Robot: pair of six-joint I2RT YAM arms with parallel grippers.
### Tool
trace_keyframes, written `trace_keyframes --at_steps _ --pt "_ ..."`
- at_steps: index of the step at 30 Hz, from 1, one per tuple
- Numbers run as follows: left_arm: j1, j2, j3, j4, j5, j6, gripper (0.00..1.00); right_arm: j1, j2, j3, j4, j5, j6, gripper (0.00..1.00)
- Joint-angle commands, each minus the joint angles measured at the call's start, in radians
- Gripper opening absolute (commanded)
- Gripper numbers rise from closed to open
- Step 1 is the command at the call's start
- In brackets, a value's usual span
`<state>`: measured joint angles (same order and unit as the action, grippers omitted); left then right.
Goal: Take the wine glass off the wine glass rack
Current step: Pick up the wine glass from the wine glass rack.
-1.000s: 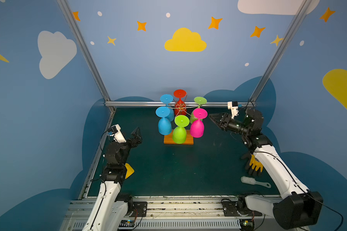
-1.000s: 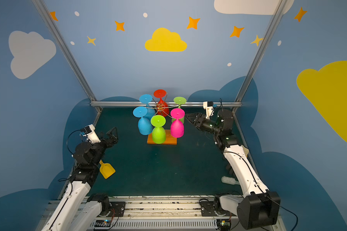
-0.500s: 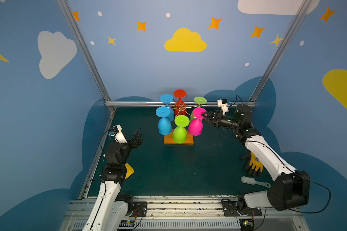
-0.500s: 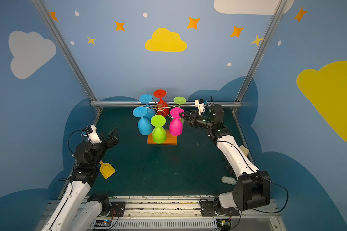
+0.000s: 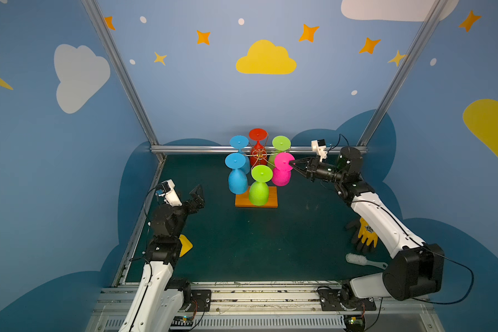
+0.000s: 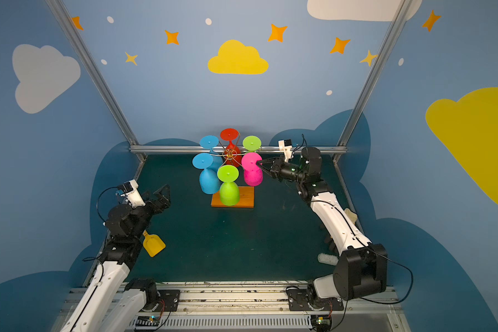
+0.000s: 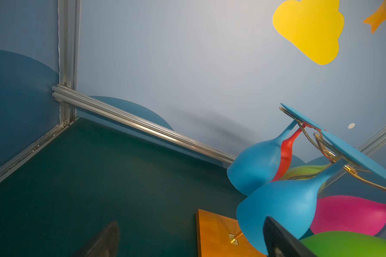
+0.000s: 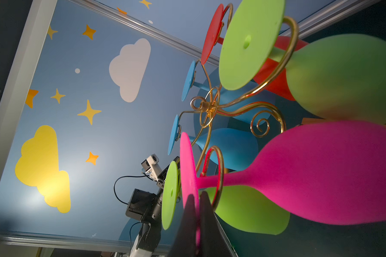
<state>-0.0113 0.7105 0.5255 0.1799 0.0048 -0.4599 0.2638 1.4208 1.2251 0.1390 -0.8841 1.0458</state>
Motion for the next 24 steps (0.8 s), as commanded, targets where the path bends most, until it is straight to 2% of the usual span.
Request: trace_keyframes --at_steps 1,24 --pt "0.004 -0.014 0.025 0.0 0.006 0.006 0.99 0.003 -0.003 0.036 -0.003 -0.016 0.025 0.0" --pt "0.005 -0.043 0.028 -0.005 0.012 -0.01 0.99 0.019 -0.087 0.027 -0.062 -0.012 0.055 0.0"
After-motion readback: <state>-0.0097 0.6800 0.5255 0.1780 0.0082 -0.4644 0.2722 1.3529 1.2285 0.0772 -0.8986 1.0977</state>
